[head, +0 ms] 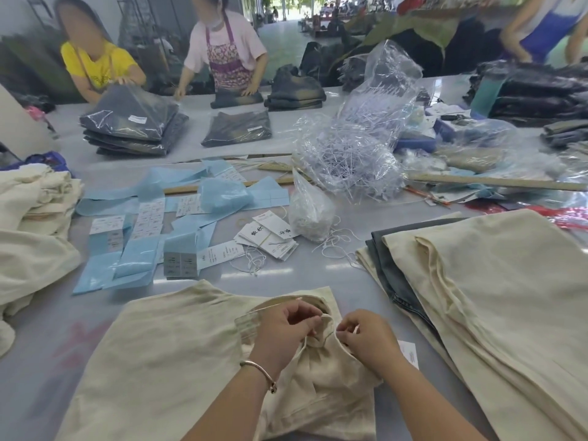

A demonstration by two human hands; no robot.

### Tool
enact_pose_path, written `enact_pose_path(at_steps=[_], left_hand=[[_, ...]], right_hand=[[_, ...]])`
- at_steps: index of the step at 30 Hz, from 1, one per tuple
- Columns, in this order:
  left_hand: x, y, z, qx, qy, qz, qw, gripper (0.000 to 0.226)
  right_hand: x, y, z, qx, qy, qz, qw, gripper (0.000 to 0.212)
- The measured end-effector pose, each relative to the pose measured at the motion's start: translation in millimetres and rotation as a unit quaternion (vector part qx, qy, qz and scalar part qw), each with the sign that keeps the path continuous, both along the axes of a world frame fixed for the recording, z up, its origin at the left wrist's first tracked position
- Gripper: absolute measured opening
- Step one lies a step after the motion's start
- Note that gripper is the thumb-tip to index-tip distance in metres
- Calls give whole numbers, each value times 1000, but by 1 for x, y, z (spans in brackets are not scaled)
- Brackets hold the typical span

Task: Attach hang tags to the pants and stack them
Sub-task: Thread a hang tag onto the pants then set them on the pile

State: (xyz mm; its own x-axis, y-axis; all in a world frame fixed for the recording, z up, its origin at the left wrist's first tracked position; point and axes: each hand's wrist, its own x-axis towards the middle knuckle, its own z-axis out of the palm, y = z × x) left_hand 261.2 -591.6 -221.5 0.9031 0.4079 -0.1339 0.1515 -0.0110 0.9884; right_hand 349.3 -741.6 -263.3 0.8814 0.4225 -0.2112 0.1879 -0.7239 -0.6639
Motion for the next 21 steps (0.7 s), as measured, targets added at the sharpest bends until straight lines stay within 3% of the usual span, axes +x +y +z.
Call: enact_pose_path(at_steps=[4,10,17,21], left_hand=[[4,-5,-1,-10,21,7,1000,22],[18,-8,0,37,14,6,999,18],[26,-14,12,144,1,-6,990,11],[25,-11,14,187,-14,4,982,13]], right_hand=[[1,2,0,3,-18,14,1000,25],[1,-3,25,188,-89,-20,978,17],[2,1,37,250,33,-17,967,15],[4,3,35,316,112,-42,941,13]])
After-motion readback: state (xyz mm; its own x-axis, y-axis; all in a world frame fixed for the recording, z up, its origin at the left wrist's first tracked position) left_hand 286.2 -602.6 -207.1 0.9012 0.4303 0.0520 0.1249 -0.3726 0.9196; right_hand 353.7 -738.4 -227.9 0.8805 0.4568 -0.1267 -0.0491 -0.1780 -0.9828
